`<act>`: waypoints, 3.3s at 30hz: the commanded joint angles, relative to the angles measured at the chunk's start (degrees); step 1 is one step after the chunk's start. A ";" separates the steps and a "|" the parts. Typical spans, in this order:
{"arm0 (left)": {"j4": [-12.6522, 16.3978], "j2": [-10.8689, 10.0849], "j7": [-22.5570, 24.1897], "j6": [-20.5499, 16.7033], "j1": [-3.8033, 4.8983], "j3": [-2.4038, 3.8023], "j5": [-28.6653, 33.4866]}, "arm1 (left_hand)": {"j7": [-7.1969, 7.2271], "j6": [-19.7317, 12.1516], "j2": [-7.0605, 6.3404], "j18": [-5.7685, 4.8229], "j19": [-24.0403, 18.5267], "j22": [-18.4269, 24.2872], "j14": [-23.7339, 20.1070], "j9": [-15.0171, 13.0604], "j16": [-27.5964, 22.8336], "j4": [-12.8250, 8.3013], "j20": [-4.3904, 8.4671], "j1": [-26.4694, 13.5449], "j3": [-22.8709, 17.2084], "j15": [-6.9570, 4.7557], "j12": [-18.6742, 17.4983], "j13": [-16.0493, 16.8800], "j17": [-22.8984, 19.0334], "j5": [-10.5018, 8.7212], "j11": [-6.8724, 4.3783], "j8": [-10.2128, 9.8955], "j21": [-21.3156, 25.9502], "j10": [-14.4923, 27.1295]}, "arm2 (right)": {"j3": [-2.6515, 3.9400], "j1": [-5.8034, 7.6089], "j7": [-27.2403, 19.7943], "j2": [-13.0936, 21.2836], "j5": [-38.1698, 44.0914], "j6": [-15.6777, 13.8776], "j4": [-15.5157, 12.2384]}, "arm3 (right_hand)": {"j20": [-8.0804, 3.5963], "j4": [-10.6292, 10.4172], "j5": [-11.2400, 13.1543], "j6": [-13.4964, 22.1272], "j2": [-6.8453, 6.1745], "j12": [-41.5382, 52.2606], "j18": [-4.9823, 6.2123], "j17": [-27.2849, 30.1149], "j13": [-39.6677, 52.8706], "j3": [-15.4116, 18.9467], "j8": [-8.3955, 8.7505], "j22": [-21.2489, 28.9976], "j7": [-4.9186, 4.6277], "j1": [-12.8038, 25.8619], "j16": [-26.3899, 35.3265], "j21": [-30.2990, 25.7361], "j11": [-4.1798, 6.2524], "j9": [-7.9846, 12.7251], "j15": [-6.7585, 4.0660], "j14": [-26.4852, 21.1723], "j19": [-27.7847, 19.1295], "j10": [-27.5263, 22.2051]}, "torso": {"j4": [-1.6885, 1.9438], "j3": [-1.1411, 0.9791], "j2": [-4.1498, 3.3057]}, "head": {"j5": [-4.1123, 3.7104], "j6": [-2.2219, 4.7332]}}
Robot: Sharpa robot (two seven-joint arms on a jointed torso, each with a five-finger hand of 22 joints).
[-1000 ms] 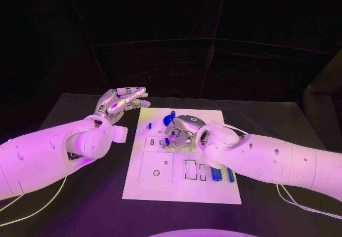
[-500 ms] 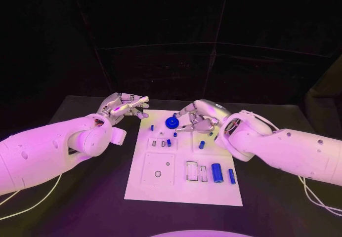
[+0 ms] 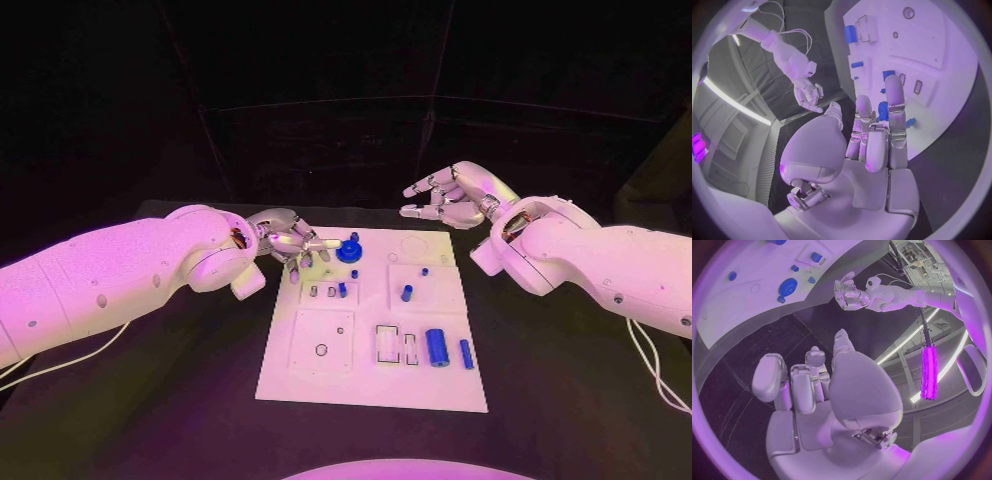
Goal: Assemble the parts on the task board
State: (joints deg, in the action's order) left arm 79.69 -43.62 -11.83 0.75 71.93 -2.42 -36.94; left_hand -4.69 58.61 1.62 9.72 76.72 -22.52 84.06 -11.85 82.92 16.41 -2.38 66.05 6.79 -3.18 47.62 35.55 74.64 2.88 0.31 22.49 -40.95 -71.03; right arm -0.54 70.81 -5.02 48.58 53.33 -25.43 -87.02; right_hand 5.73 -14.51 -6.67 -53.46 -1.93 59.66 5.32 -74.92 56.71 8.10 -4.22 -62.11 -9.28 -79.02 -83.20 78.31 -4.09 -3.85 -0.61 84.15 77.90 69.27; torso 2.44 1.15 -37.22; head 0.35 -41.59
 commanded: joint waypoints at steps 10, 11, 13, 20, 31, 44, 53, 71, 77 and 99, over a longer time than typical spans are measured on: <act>-4.24 6.75 -16.41 10.28 2.70 -2.80 -14.85 | 0.68 -3.40 4.08 -4.31 6.80 -34.65 5.57 -4.84 6.00 -0.49 0.50 3.29 2.01 -0.94 14.45 15.82 13.77 0.26 -0.60 7.39 -27.91 -1.07 | 0.01 0.28 5.65 -0.86 0.06 0.86 0.94 | -0.09 -0.10 -1.00 0.23 0.53 -0.19 0.05 -2.59 -0.18 1.23 -0.23 0.77 0.15 0.71 0.77 -0.65 -0.01 -0.02 0.21 2.99 -0.62 -0.19 | -0.14 -0.50 0.98 | -0.11 -0.19; -4.57 7.32 -16.78 10.56 2.85 -3.07 -15.03 | 0.74 -3.70 4.16 -4.50 6.88 -36.13 5.64 -5.31 6.23 -0.44 0.54 3.15 2.18 -0.98 15.15 16.70 14.11 0.18 -0.66 7.96 -29.04 -1.31 | 0.01 0.28 5.99 -0.97 0.27 0.72 0.94 | -0.09 -0.10 -1.14 0.23 0.55 -0.18 0.06 -2.47 -0.19 1.31 -0.24 0.84 0.16 0.73 0.85 -0.69 -0.01 -0.02 0.20 2.97 -0.64 -0.18 | -0.16 -0.51 0.97 | -0.10 -0.20; -4.91 8.02 -17.19 10.68 3.00 -3.32 -15.33 | 0.89 -3.81 4.03 -4.77 7.04 -38.29 5.79 -6.03 6.65 -0.23 0.62 2.34 2.87 -1.06 16.08 17.73 14.73 0.13 -0.85 8.89 -30.64 -1.78 | 0.01 0.29 6.19 -1.10 0.46 0.31 0.91 | -0.09 -0.09 -1.02 0.24 0.51 -0.24 0.07 -2.41 -0.27 1.44 -0.23 0.91 0.16 0.76 0.90 -0.73 -0.01 -0.02 0.20 2.96 -0.67 -0.22 | -0.16 -0.45 0.89 | -0.13 -0.08; -6.33 10.59 -18.02 10.66 3.26 -3.71 -16.38 | 1.51 -4.11 3.63 -5.49 7.49 -43.61 5.94 -8.15 7.08 -0.09 0.91 0.21 5.35 -1.48 17.83 19.40 15.36 0.11 -1.35 11.69 -34.45 -2.85 | 0.01 0.29 6.68 -1.68 0.98 -0.41 0.75 | -0.09 -0.05 -0.48 0.31 0.43 -0.27 0.08 -2.43 -0.38 1.80 -0.22 0.97 0.14 0.83 0.91 -0.79 -0.02 -0.01 0.20 2.98 -0.68 -0.26 | -0.18 -0.40 0.76 | -0.10 -0.21; -8.64 13.28 -18.37 12.67 3.32 -3.79 -17.02 | 1.69 -4.55 3.96 -5.55 7.33 -44.42 5.94 -9.05 7.08 -0.16 1.01 -0.03 6.04 -1.59 18.58 20.17 15.36 0.08 -1.47 12.82 -35.09 -3.26 | 0.01 0.29 7.05 -2.12 1.62 -0.71 -0.17 | -0.10 0.17 -2.06 0.50 0.70 -0.46 0.10 -2.34 -0.75 2.34 -0.21 1.17 0.12 0.57 1.03 -0.94 -0.03 -0.01 0.21 3.01 -0.70 -0.51 | -0.60 -0.42 0.30 | 0.21 -0.46; -11.69 15.47 -18.57 14.32 3.30 -3.79 -17.76 | 1.79 -4.87 4.35 -5.70 7.39 -45.53 5.94 -9.71 7.08 -0.37 1.05 0.24 6.25 -1.64 19.03 20.56 15.36 0.14 -1.55 13.67 -35.86 -3.46 | 0.01 0.30 7.21 -2.08 1.74 -0.25 0.15 | -0.10 0.09 -2.31 0.53 0.72 -0.65 0.19 -1.95 -0.99 2.54 -0.21 1.68 0.11 0.71 1.28 -1.18 -0.05 -0.01 0.21 2.93 -0.92 -0.67 | -0.64 -0.45 0.28 | 0.06 -0.57; -13.32 16.12 -18.63 15.33 3.27 -3.79 -17.70 | 1.89 -4.99 4.42 -5.77 7.41 -46.12 5.94 -10.21 7.08 -0.44 1.08 0.35 6.47 -1.70 18.79 20.01 15.36 0.14 -1.64 14.32 -36.27 -3.27 | 0.00 0.30 6.79 -1.95 1.27 -0.23 0.39 | -0.09 0.07 -2.68 0.64 0.87 -0.80 0.25 -1.69 -1.18 2.68 -0.19 2.03 0.08 0.69 1.48 -1.37 -0.07 0.00 0.22 2.86 -1.07 -0.84 | -0.37 -0.43 0.31 | -0.36 -0.76; -15.17 17.50 -18.60 16.10 2.83 -4.03 -17.20 | 1.97 -5.22 4.56 -5.78 7.35 -46.36 5.94 -10.66 7.08 -0.61 1.13 0.65 6.58 -1.76 18.82 19.88 15.36 0.17 -1.71 14.91 -36.47 -3.27 | 0.00 0.29 6.91 -1.96 1.23 -0.08 0.56 | -0.08 0.19 -3.10 0.67 1.00 -0.76 0.25 -1.68 -1.18 2.76 -0.21 2.04 0.09 0.47 1.51 -1.41 -0.06 -0.01 0.21 2.86 -1.06 -0.86 | -0.40 -0.44 0.26 | -0.52 -1.34; -15.19 17.70 -18.61 16.69 2.60 -4.10 -16.22 | 2.01 -5.50 4.89 -5.82 7.32 -46.72 5.94 -11.04 7.08 -0.94 1.15 1.24 6.39 -1.79 19.04 20.08 15.36 0.30 -1.74 15.36 -36.72 -3.38 | 0.00 0.29 7.02 -1.98 1.23 0.09 0.69 | -0.09 0.24 -3.18 0.67 1.02 -0.79 0.24 -1.64 -1.23 2.78 -0.22 1.99 0.09 0.39 1.54 -1.39 -0.05 -0.01 0.21 2.86 -1.03 -0.89 | -0.40 -0.41 0.27 | -0.53 -1.46; -15.70 18.36 -18.68 17.20 2.10 -4.35 -15.91 | 2.01 -6.02 5.03 -5.80 7.15 -46.84 5.94 -11.59 7.08 -1.70 1.16 2.19 6.13 -1.80 19.06 19.94 15.36 0.36 -1.75 15.99 -36.84 -3.30 | -0.01 0.29 7.76 -2.09 1.60 1.05 0.95 | -0.09 0.29 -3.42 0.65 1.08 -0.37 0.17 -2.16 -0.79 2.83 -0.24 1.63 0.11 0.30 1.23 -1.24 -0.04 -0.02 0.21 2.98 -0.86 -0.59 | -0.43 -0.49 0.23 | -0.61 -1.79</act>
State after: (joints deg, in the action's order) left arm 63.92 -25.32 -30.13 17.20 73.97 -6.78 -53.17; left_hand -2.65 53.11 6.53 4.38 83.81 -69.34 83.95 -23.38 89.83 15.16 -1.54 67.67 12.92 -4.70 66.46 55.53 74.91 2.88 -1.23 38.28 -77.54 -74.21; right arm -0.58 70.96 2.55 46.55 54.71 -24.93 -86.03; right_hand 5.52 -14.23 -9.86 -53.29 -1.40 59.13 5.32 -74.92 55.87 10.50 -4.21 -60.43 -9.10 -78.49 -81.87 77.09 -4.09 -3.83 -0.62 84.15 77.29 68.88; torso 2.01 0.66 -37.01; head -0.26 -43.36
